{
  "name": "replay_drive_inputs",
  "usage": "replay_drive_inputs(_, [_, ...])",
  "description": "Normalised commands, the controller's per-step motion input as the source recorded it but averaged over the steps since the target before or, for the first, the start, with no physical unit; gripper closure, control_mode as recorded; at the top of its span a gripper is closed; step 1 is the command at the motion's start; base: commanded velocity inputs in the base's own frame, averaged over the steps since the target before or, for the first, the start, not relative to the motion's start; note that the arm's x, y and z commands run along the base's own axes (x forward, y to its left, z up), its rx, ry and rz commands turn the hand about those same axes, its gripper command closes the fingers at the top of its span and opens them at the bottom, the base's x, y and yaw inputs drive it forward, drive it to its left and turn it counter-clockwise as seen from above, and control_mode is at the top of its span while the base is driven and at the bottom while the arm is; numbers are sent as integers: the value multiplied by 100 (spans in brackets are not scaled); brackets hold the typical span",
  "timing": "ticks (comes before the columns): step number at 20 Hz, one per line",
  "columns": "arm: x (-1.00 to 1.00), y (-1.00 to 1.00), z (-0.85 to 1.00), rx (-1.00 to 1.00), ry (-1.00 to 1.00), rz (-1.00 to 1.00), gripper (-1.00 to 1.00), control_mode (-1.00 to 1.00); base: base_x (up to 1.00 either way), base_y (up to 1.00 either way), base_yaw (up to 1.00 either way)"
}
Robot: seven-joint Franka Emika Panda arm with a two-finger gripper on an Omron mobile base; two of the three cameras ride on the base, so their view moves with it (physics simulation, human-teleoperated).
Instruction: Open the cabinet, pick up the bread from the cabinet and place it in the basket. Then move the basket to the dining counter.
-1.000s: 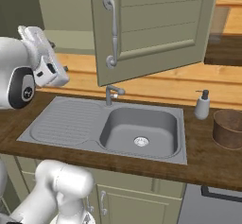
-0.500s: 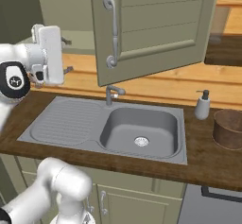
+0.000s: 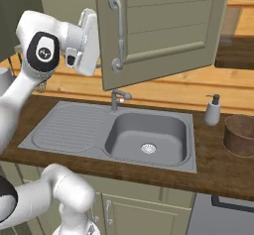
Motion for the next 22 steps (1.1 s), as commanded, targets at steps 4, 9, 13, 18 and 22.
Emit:
replay_drive_inputs(4, [2,-64,-99,31,-51,-40,-100,-100,0,0,0])
replay_drive_inputs(9, [0,-62,-74,29,-51,-39,-100,-100,0,0,0])
replay_drive_inputs(13, [38,-88,-34,22,-42,-40,-100,-100,0,0,0])
replay_drive_inputs(18, [25,-41,-16,20,-46,-25,-100,-100,0,0,0])
replay_drive_inputs(22, [7,100,-35,2,-40,0,-100,-100,0,0,0])
